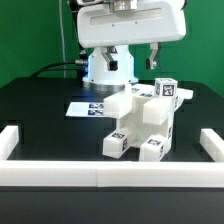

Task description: Assemble chair

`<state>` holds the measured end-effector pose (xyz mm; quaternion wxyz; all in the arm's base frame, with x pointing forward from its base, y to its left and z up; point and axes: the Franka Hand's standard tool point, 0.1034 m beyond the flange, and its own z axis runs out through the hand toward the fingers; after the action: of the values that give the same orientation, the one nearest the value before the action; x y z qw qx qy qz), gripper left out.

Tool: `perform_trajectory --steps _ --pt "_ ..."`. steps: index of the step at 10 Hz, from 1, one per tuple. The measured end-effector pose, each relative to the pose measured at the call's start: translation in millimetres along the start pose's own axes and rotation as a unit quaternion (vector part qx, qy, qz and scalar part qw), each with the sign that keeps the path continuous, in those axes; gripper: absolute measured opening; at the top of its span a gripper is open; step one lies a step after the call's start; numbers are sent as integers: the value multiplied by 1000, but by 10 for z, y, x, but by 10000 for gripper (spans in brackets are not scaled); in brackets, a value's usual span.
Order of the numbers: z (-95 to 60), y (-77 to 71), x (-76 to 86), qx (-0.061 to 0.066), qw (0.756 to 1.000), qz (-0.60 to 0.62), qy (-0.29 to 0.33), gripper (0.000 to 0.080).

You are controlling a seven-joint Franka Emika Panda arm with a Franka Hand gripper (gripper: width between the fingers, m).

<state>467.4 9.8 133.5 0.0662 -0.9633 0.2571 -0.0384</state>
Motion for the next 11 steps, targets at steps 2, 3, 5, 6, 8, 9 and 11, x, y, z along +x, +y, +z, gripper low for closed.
perform_trajectory --steps 2,3,5,6,8,9,11 --pt "17 -3 35 -3 1000 0 1 648" --pt "20 0 32 -3 1000 0 1 648" --pt "25 5 25 -3 1000 2 0 648" --pt "29 13 -40 -2 1000 17 -4 648" --pt "218 19 -388 -16 999 24 -15 648" --pt "352 35 -542 -26 999 29 -22 648" --pt "523 29 -803 -32 998 46 -32 648"
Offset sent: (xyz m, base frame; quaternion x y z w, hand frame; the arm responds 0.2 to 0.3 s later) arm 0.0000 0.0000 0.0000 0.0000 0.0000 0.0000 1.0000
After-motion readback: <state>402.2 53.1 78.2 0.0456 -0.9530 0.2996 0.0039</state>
